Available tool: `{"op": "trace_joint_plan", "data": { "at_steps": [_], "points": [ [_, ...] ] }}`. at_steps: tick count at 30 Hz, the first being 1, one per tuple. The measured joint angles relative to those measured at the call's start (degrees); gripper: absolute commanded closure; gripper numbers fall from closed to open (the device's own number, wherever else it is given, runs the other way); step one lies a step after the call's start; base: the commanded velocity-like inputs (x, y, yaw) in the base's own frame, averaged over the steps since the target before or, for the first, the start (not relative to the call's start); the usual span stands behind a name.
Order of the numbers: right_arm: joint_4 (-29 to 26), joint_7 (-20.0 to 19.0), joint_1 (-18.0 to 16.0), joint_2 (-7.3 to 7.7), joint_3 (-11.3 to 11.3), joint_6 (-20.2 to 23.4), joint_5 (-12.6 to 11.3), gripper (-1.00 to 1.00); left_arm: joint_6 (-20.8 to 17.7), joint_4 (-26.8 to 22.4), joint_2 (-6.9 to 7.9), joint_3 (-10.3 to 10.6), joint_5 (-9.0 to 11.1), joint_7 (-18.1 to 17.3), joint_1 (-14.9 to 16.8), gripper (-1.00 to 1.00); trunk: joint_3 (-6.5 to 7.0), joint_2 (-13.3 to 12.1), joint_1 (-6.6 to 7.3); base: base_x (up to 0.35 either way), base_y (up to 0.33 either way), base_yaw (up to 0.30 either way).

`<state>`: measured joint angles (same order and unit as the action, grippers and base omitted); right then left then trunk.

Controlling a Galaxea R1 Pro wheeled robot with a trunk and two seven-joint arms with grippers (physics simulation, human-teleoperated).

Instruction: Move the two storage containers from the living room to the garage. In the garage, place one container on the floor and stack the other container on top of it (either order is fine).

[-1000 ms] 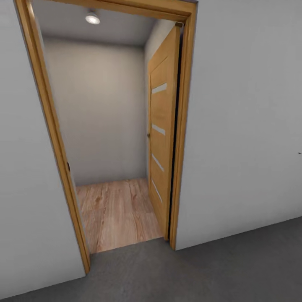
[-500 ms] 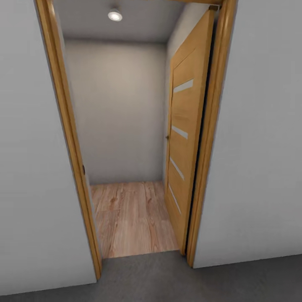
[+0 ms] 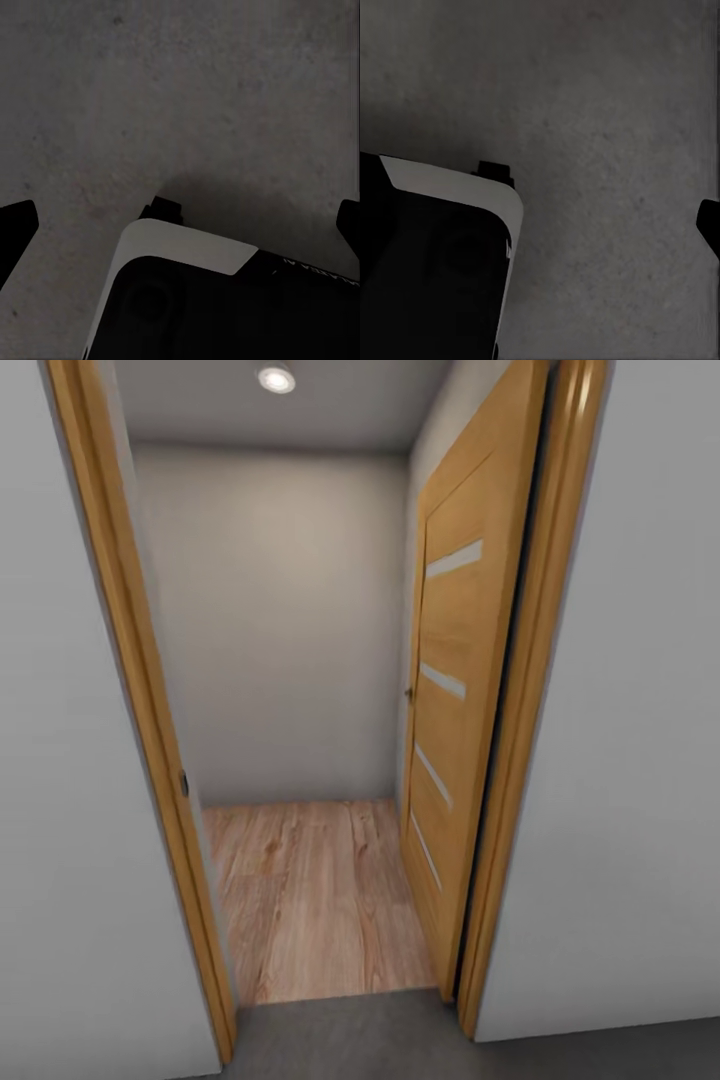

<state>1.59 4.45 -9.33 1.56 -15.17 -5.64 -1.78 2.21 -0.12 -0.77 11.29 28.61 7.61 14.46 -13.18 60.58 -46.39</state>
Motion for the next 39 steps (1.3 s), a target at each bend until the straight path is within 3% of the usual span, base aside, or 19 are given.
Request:
{"op": "trace_joint_plan", "data": {
  "at_steps": [15,39],
  "points": [
    [0.00,0.09,0.00,-0.05,-0.18,-0.18,-0.05,-1.00,0.06,0.01,0.00,0.00,0.08,0.02,0.00,-1.00,0.00,0.00,0.00,0.321,-0.077,0.001],
    [0.00,0.09,-0.01,0.12,-0.21,-0.27,-0.06,-1.00,0.17,-0.01,0.09,0.00,0.10,0.02,-0.01,-1.00,0.00,0.00,0.00,0.321,-0.077,0.177]
  ]
}}
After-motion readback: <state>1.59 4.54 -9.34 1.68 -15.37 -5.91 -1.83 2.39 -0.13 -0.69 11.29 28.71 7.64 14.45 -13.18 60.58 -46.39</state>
